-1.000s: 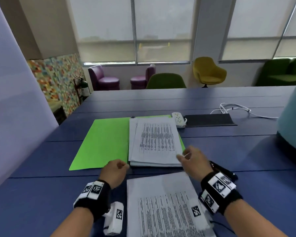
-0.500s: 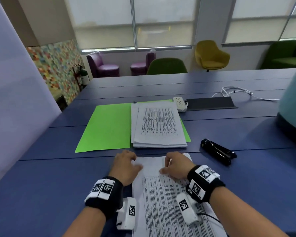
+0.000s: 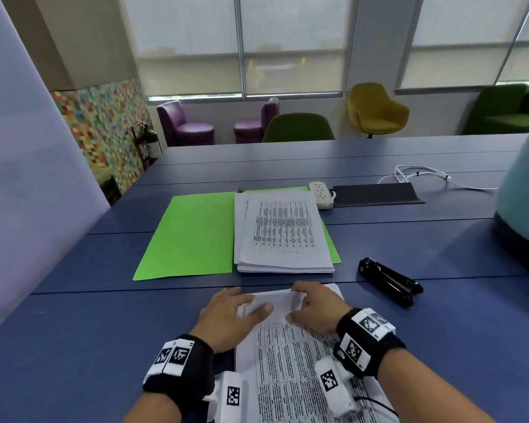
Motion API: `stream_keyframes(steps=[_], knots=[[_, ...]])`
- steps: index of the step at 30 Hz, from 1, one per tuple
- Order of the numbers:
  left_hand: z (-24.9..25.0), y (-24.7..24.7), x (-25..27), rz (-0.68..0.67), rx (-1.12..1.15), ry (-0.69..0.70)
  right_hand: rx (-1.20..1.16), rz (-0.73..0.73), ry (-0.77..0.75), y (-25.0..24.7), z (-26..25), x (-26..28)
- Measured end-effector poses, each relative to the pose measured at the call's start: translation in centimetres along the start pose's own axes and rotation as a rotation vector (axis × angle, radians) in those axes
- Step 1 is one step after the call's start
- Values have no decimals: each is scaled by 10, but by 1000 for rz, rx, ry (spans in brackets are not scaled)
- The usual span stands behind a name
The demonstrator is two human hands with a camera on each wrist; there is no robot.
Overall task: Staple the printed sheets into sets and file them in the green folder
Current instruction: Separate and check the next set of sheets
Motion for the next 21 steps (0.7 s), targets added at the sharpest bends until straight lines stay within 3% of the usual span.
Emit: stream_keyframes(steps=[5, 12, 17, 21], knots=[[8, -2, -1, 12, -8, -43, 30, 19, -10, -1, 2, -2], [15, -8, 0, 99, -225, -64, 8, 28, -4, 1, 5, -4], [23, -11, 17, 313, 95, 152, -34, 13, 24, 1, 5, -2], [22, -3, 24, 312, 369, 221, -69, -4, 28, 2, 4, 1]])
Point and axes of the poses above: each hand's wrist, its own x-axis away from the middle knuckle, its own y-axis out of the palm, z = x × y, the point moved 3 cm from there along -x, towards the middle knuckle, and after that the axes turned 15 degrees about -z, right-handed, at the moved point
